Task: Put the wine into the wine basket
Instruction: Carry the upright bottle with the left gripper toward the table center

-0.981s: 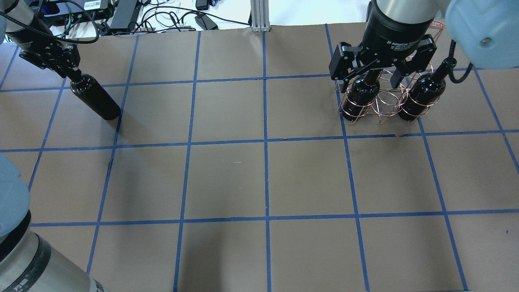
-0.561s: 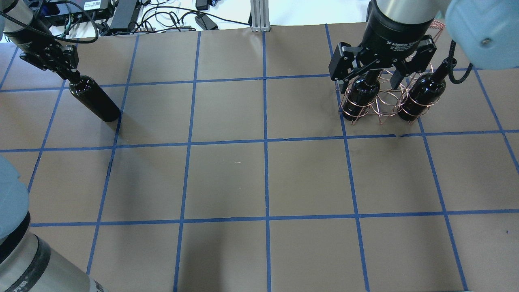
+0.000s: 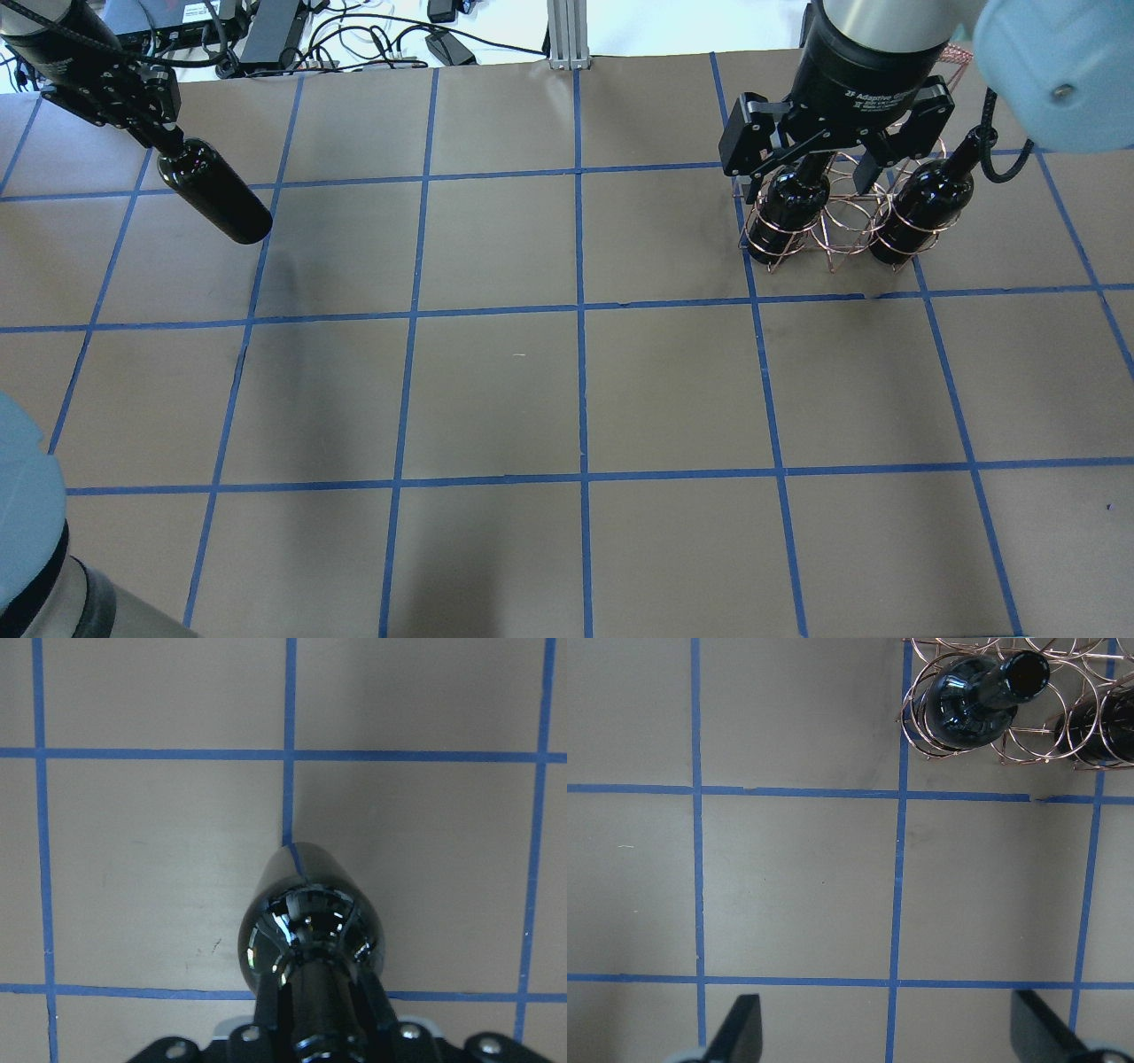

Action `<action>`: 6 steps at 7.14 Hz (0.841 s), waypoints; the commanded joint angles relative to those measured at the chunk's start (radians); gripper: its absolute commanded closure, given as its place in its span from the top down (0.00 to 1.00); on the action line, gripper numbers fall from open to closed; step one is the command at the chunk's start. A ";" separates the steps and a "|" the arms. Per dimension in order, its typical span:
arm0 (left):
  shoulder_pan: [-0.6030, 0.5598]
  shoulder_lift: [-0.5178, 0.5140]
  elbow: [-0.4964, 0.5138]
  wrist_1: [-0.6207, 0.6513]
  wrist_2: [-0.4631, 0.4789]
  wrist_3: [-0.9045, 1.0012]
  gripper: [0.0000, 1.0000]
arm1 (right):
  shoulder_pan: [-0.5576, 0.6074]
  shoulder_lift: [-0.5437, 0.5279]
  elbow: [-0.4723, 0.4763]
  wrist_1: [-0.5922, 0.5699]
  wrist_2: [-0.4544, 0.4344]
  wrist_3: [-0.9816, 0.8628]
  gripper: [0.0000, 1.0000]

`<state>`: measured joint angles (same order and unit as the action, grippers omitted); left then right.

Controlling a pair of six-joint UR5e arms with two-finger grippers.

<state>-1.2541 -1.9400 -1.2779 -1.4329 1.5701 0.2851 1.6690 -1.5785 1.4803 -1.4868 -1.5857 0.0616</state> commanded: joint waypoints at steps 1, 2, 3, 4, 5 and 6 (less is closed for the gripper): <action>-0.094 0.056 -0.039 0.000 -0.008 -0.098 0.00 | 0.000 0.000 0.000 0.000 0.001 0.001 1.00; -0.140 0.081 -0.078 0.005 -0.012 -0.201 0.00 | 0.000 0.000 0.000 0.002 0.001 0.004 1.00; -0.212 0.107 -0.112 0.006 -0.009 -0.287 0.00 | 0.000 -0.002 0.000 0.003 0.000 0.009 1.00; -0.284 0.128 -0.142 0.009 -0.007 -0.350 0.00 | 0.000 -0.002 0.002 0.003 0.000 0.009 1.00; -0.335 0.145 -0.173 0.003 -0.007 -0.381 0.00 | 0.000 -0.002 0.000 0.003 0.000 0.009 1.00; -0.362 0.164 -0.219 0.003 -0.015 -0.406 0.00 | 0.000 -0.002 0.000 0.002 0.000 0.009 1.00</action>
<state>-1.5652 -1.8005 -1.4457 -1.4281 1.5612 -0.0787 1.6690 -1.5798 1.4808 -1.4837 -1.5860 0.0703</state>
